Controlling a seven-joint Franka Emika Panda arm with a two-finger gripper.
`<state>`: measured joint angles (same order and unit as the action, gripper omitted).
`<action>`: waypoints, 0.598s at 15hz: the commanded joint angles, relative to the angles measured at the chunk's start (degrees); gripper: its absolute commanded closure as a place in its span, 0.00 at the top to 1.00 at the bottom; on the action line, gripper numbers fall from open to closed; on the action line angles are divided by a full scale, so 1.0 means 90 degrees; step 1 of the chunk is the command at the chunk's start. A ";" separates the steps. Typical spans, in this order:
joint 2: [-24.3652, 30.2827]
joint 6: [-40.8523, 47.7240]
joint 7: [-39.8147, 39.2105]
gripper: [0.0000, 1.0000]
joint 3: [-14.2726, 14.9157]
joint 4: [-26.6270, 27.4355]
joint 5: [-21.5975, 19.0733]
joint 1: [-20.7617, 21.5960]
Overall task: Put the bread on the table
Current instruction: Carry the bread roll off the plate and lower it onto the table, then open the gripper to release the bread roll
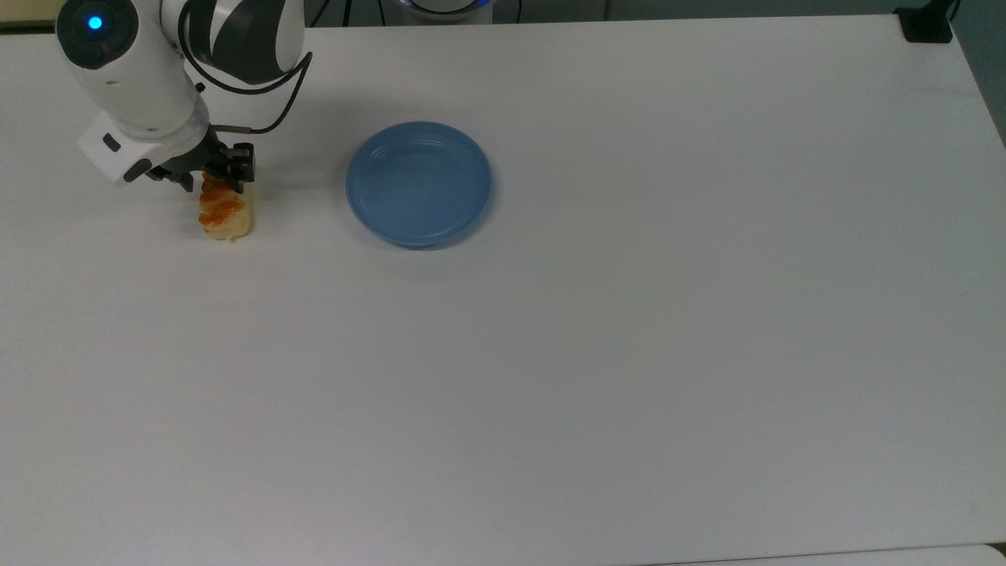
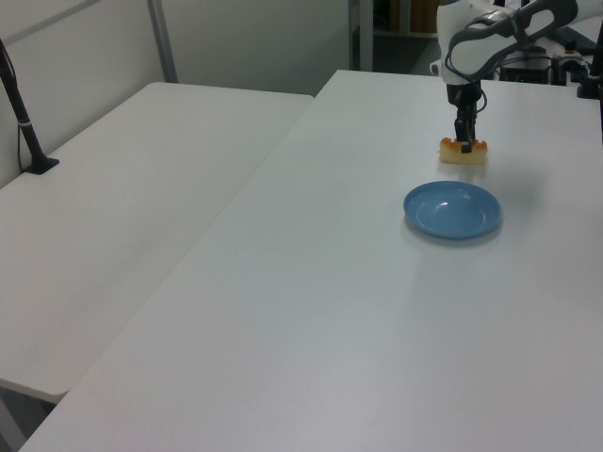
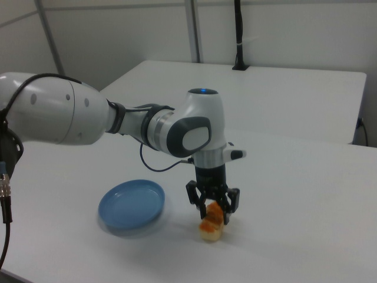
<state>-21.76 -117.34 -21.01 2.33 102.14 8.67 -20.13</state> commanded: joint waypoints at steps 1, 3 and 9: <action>0.0093 0.0507 0.0030 1.00 -0.0092 -0.0478 0.0082 0.0078; 0.0152 0.0975 0.0156 1.00 -0.0092 -0.0762 0.0052 0.0466; 0.0999 0.1571 0.2407 1.00 -0.0083 -0.0871 0.0023 0.2096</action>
<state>-18.54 -107.22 -9.13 0.89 93.36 8.65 -7.64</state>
